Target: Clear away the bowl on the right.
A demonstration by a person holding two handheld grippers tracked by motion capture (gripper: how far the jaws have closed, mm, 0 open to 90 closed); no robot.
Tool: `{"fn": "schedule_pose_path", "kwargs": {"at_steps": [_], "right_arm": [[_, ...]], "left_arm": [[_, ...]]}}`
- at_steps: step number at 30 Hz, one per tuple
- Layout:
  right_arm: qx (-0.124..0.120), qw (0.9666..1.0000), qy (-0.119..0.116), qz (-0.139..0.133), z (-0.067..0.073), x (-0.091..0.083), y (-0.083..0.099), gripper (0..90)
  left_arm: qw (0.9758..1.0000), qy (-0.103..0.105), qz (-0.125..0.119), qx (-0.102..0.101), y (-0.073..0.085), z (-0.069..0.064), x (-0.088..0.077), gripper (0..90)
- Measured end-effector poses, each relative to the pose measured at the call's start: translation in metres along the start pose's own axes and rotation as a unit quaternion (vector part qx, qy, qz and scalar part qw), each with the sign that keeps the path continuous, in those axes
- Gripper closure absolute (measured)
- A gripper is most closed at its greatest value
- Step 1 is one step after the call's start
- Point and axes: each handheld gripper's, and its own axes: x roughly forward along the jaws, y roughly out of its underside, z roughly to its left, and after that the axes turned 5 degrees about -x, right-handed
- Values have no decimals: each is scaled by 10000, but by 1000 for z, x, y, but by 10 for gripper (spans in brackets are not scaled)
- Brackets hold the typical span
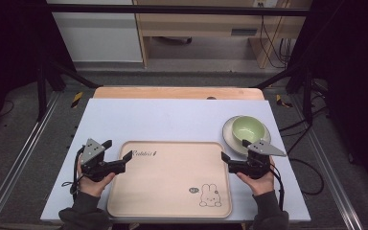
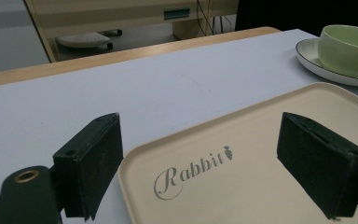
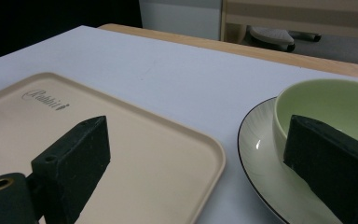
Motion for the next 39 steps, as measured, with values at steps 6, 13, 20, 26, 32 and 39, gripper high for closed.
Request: {"fn": "schedule_pose_path", "kwargs": {"at_steps": [6,13,20,26,32,39], "right_arm": [[54,10000,9,55,-1,-3,2,75],[46,10000,55,49,-2,-6,1,78],[60,9999,116,78,-4,-8,0,85],[96,9997,226,50,-7,-12,-3,108],[120,9995,274,85,-10,-14,-3,119],[168,9992,354,80,-13,-18,-6,153]], "left_arm": [[10000,-28,24,-3,1,0,1,139],[10000,-22,42,18,2,0,1,140],[10000,-27,67,48,2,-1,2,140],[10000,-38,61,15,3,0,2,140],[10000,-42,79,25,3,-1,3,139],[10000,-43,87,20,4,0,3,139]]}}
